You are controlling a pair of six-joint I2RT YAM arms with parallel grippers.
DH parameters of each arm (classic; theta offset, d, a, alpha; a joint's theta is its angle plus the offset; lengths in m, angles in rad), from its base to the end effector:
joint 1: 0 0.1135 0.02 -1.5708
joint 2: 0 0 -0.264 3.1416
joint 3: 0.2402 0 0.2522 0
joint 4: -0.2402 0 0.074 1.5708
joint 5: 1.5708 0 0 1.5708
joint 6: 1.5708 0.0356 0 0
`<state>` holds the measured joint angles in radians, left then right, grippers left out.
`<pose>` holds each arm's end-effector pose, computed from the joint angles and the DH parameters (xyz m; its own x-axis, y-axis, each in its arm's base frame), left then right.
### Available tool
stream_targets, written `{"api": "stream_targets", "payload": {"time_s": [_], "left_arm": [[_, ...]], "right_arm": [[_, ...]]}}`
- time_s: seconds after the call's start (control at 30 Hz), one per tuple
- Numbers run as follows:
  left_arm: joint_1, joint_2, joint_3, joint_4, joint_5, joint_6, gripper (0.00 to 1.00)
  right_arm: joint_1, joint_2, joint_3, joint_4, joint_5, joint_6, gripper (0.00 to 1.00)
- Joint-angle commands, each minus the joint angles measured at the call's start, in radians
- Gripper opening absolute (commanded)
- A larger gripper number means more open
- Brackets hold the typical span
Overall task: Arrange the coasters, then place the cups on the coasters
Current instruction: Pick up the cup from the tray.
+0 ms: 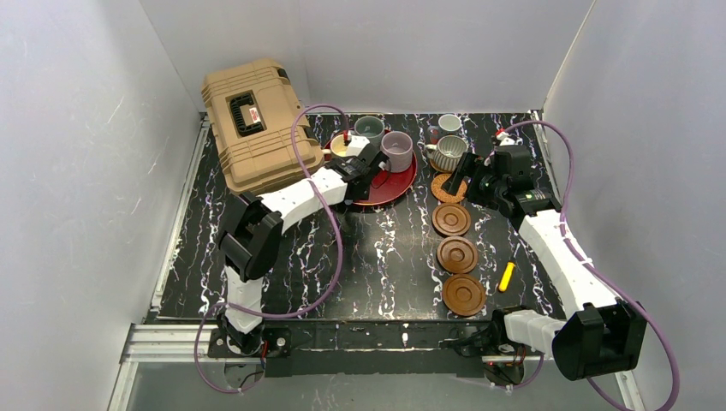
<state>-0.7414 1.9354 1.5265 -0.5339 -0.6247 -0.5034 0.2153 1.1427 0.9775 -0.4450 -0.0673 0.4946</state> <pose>0.3262 -0.2704 0.2346 -0.6648 0.0782 -0.7429 -0.0300 0.9909 0.1311 0.2453 0.0561 0.3098 -0.6194 0.3493 -0.7030 0.0307 0.9056 0.4229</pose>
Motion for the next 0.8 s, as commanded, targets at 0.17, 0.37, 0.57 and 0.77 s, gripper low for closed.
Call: {"api": "stream_targets", "payload": {"time_s": [0.17,0.37,0.57,0.77], "left_arm": [[0.018,-0.036,0.025,-0.022,0.045,0.009,0.25],[0.018,-0.089,0.011,-0.037,0.055,-0.007,0.0],[0.019,-0.192,-0.017,0.002,0.129,0.076,0.0],[0.019,-0.353,-0.122,0.084,0.241,0.164,0.0]], "right_arm": [[-0.005,-0.01,-0.002,0.034,-0.014,0.002,0.93],[-0.005,-0.022,0.005,0.021,-0.011,-0.002,0.93],[-0.005,-0.027,0.032,-0.015,-0.022,-0.024,0.94],[-0.005,-0.041,0.032,-0.029,-0.028,-0.029,0.94]]}}
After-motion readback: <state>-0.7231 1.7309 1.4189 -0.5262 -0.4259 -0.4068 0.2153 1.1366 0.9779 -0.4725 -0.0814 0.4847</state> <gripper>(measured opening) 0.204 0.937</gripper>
